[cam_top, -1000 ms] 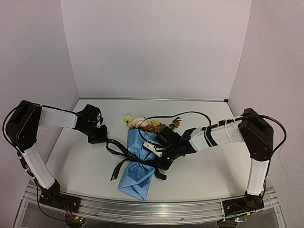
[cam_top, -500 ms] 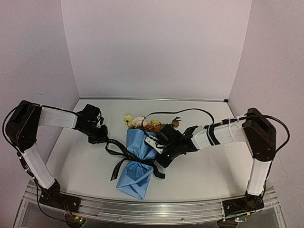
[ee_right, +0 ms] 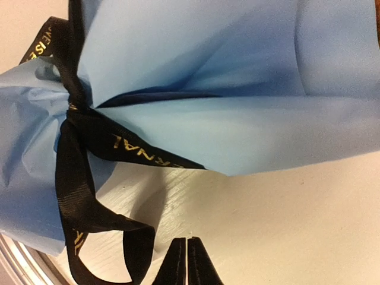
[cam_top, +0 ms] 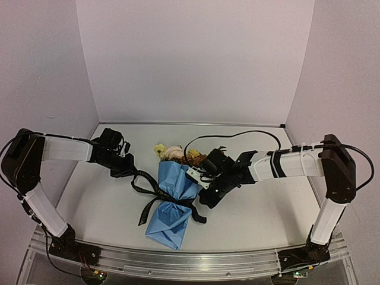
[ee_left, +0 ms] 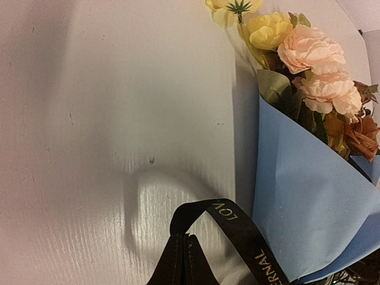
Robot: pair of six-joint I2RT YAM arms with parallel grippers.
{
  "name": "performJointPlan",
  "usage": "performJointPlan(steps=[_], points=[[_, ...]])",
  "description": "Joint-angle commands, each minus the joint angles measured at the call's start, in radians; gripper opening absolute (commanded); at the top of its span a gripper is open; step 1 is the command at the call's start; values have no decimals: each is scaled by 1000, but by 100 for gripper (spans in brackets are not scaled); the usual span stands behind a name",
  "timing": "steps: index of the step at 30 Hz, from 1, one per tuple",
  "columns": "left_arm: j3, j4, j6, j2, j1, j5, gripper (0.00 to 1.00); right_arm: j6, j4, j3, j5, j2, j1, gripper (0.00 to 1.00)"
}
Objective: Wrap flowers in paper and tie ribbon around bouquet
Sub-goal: Tie the half-tied ribbon around the folded bouquet.
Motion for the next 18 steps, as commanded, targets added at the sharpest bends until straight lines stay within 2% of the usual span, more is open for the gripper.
performJointPlan(steps=[1, 4, 13, 18], points=[[-3, 40, 12, -31, -1, 21, 2, -160, 110, -3, -31, -15, 27, 9], [6, 40, 11, -13, -1, 30, 2, -229, 162, -5, -43, 13, 31, 16], [41, 40, 7, 39, -9, 50, 0, -310, 167, 32, -102, 74, 42, 22], [56, 38, 5, 57, -16, 55, 0, -326, 169, 54, -71, 120, 51, 29]])
